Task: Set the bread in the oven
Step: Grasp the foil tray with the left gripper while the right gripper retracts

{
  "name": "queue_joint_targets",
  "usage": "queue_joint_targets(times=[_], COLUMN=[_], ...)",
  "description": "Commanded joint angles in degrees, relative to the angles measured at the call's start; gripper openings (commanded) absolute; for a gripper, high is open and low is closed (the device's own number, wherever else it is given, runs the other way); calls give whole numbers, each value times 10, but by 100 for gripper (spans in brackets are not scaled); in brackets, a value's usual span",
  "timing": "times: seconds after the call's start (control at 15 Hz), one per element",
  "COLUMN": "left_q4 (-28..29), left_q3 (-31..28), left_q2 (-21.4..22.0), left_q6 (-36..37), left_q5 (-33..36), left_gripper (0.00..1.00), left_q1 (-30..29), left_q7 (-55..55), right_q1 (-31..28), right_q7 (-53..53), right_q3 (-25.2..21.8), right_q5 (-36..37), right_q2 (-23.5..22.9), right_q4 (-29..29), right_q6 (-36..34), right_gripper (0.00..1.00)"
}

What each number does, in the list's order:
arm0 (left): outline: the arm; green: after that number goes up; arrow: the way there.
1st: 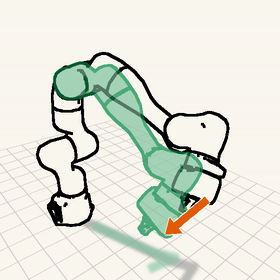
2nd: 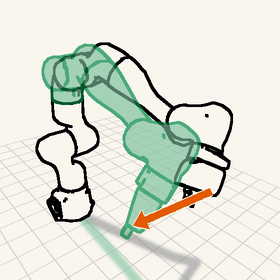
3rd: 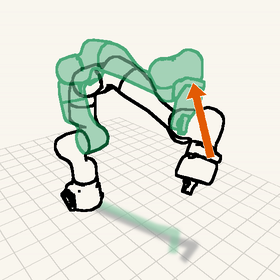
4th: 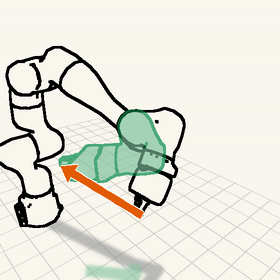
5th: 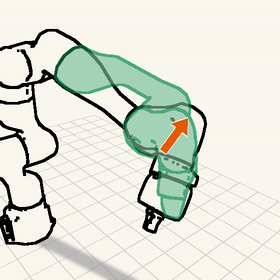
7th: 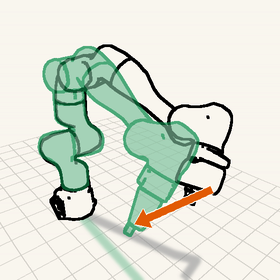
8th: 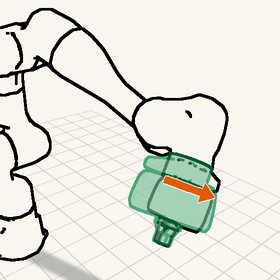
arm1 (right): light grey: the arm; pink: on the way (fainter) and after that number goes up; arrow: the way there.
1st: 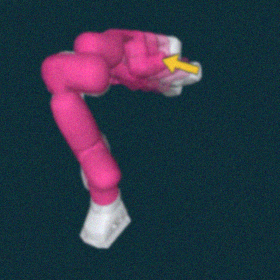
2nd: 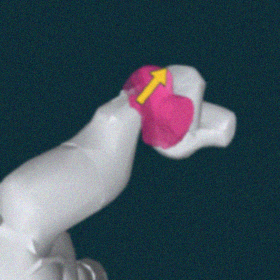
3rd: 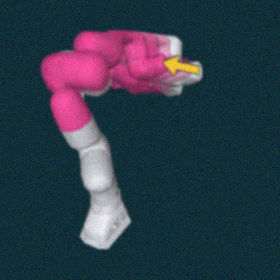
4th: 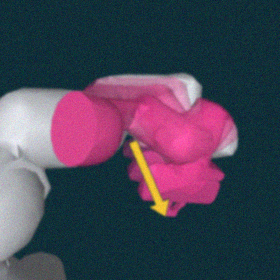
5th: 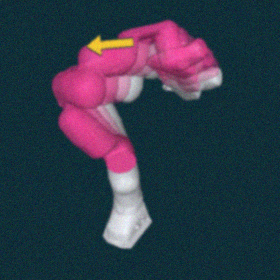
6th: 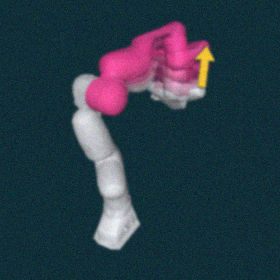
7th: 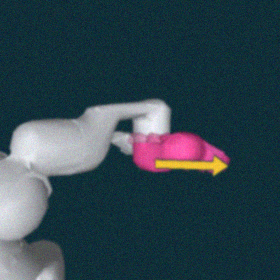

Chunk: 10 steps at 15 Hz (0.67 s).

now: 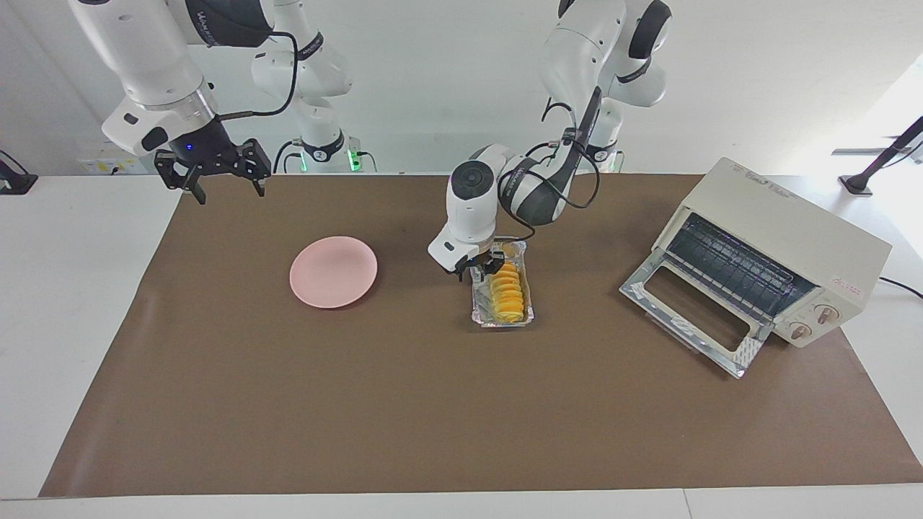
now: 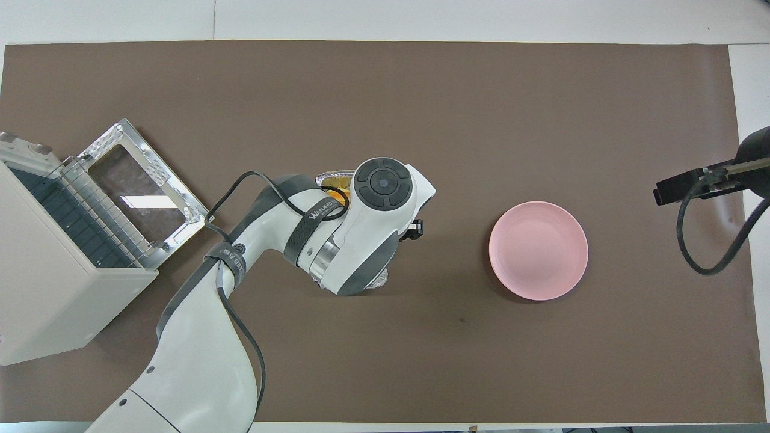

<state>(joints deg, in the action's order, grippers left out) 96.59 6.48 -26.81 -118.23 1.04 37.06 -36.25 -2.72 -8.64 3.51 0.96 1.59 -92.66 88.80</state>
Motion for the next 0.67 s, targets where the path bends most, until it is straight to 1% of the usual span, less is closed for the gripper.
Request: queue_joint_targets(times=[0.0,0.27,0.33,0.4,0.47,0.6], left_q4=[11,2,-5,-17,-30,-62], left_q3=[-4,-8,-16,-30,-36,-50], left_q2=[2,2,2,2,1,4], left_q6=[-2,26,38,57,78,121], left_q5=[12,12,12,13,28,44], left_gripper=[0,0,0,0,0,0], left_q1=[3,-1,0,4,4,-5], left_q7=[-4,-5,-7,-7,-7,-15], right_q1=[-11,-11,-11,-11,-10,-10], right_q7=[-10,-10,-10,-10,-9,-6], right_q3=[4,4,4,4,4,4], right_q5=[1,-2,-2,-3,-4,-8], right_q2=[3,4,5,5,6,5], right_q4=[-5,-8,-11,-16,-18,-17], right_q6=[3,3,3,4,5,4], right_gripper=[100,100,100,100,100,100])
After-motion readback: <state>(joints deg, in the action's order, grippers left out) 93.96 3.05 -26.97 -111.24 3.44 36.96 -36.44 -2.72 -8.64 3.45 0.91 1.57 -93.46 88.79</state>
